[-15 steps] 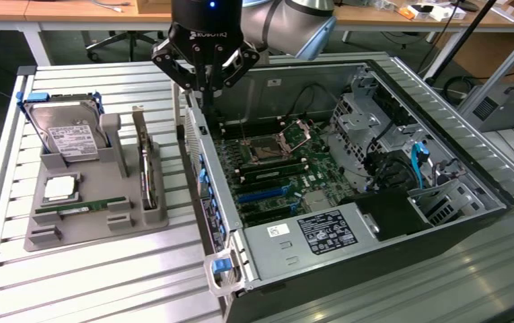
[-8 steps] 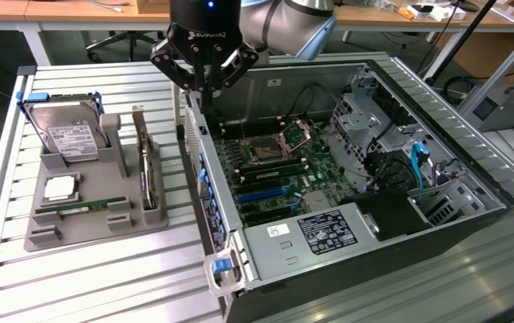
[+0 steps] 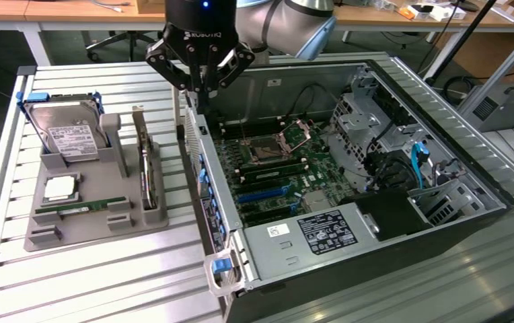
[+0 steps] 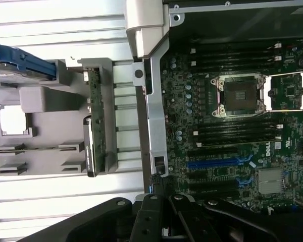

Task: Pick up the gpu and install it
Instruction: 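Reach for the gpu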

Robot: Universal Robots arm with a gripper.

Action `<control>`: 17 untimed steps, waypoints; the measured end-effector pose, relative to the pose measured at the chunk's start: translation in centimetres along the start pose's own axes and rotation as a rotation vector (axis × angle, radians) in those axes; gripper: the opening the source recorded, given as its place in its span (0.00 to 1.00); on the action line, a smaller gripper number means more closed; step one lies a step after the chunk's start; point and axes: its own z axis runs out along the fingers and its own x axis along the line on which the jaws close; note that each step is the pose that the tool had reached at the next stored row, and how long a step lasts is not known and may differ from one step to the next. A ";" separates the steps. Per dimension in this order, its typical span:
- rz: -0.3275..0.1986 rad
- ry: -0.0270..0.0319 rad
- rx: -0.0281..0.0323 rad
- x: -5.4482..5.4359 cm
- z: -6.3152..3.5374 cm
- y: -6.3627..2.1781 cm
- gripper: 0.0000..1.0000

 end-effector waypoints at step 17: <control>0.000 -0.0002 0.0021 0.8 -0.01 -0.06 0.11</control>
